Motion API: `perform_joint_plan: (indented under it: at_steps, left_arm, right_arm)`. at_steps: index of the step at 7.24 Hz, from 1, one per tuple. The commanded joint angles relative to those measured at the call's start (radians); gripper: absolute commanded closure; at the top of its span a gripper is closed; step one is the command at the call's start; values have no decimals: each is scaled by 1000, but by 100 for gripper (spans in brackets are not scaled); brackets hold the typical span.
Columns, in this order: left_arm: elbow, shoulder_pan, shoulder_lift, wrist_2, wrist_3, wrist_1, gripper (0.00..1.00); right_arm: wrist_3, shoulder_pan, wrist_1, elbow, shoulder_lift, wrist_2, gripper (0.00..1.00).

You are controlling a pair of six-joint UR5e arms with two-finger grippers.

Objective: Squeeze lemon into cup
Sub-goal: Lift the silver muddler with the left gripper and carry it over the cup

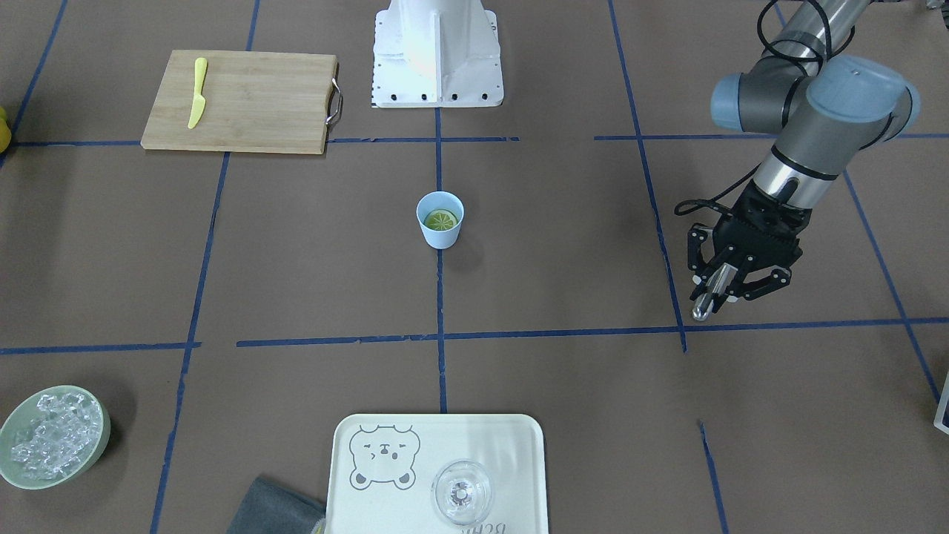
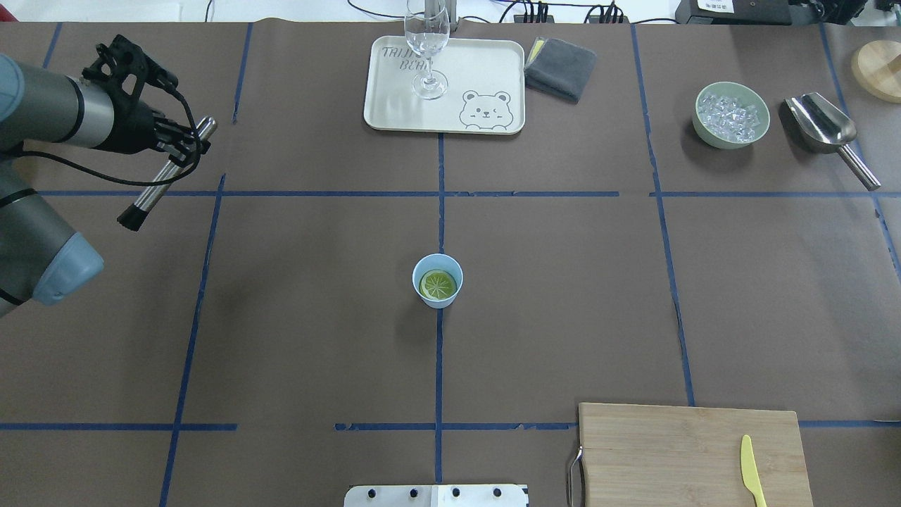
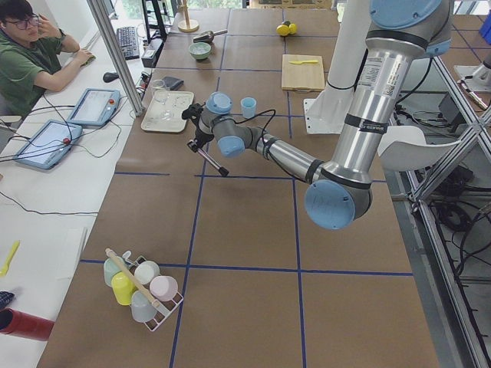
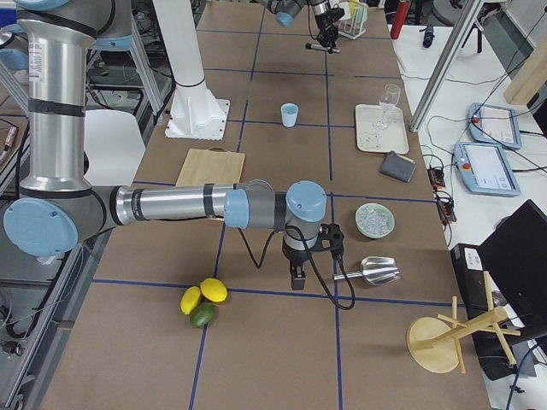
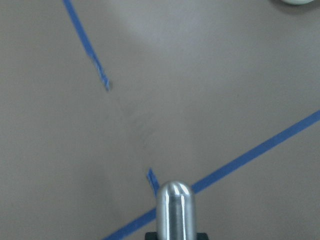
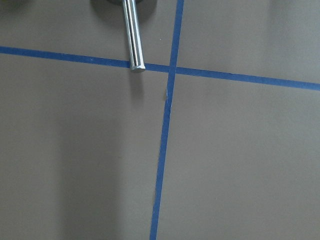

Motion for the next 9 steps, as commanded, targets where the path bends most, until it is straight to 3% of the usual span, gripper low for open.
perform_joint_plan:
  at_steps: [1,2,4,6,9]
  left_arm:
    - [-15,-14,-26,6,9,-183,100]
    - [-9,-14,-23,4,1,-332,100]
    - [-16,-10,-57,-6,32,-428,100]
    - [-1,15,-72,-15,20,-663,100]
    - [138,120,-112,4,-23,-1074,100]
  right_arm:
    - [0,0,-1,-2,-1,0,0]
    - [0,0,0,-2,-5,0,0]
    - [2,3,-1,-2,-8,0,0]
    - [7,6,-1,-8,-8,0,0]
    - [8,12,-4,-8,-10,0,0]
